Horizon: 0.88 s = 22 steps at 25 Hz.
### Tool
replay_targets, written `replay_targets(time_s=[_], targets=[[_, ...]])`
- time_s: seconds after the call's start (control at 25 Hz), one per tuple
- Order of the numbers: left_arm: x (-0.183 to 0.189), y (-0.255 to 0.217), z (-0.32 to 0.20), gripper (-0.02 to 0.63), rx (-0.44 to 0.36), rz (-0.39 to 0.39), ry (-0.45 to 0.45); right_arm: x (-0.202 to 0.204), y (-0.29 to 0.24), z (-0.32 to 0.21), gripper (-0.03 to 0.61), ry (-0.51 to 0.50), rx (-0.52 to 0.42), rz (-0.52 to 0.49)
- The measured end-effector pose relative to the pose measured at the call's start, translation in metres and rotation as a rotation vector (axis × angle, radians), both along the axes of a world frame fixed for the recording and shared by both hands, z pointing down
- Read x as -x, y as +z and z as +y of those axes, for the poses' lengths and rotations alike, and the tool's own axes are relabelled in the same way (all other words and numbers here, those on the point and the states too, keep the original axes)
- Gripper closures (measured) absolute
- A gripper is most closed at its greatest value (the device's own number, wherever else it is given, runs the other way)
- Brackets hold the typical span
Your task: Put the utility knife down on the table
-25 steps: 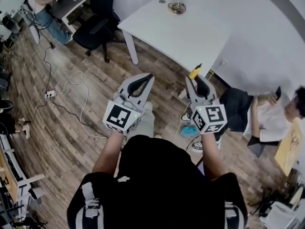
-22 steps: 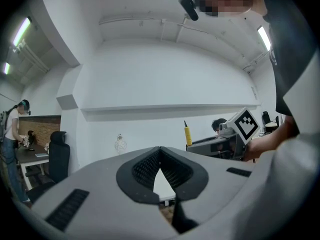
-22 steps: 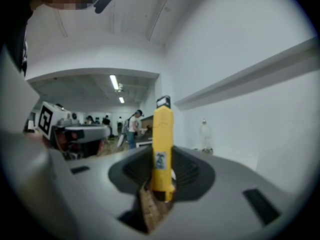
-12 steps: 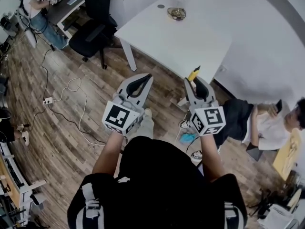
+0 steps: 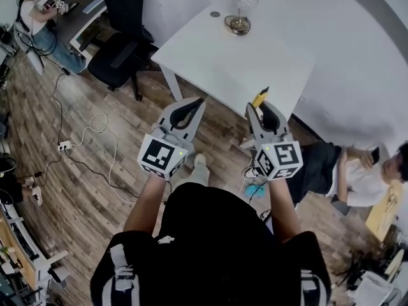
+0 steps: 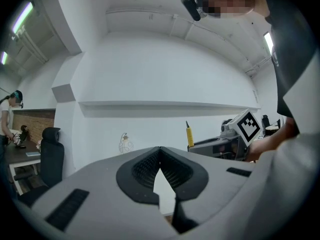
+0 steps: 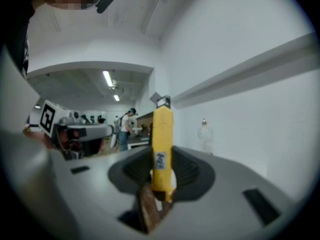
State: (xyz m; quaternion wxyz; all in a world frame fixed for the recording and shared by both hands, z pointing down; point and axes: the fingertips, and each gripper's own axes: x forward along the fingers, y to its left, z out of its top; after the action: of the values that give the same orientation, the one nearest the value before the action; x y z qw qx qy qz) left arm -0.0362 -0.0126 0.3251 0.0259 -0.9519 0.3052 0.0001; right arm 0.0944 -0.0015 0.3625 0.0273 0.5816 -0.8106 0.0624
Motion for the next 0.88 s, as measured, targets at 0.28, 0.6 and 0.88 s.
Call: replay_targets(time_s=[0.28,0.6,0.88], targets=[[0.012,-0.007,-0.048,0.592,0.005,0.010,0.019,0.013,-0.008,-0.045,0.443,0.014,0.004,0.018],[0.016,-0.006,-0.095,0.592,0.012,0.034,0.044,0.017,-0.011,-0.088,0.443,0.034,0.002,0.043],[0.020,-0.001,-0.124,0.592,0.020,0.036,0.066,0.021,-0.008,-0.113,0.443,0.057,0.013,0.053]])
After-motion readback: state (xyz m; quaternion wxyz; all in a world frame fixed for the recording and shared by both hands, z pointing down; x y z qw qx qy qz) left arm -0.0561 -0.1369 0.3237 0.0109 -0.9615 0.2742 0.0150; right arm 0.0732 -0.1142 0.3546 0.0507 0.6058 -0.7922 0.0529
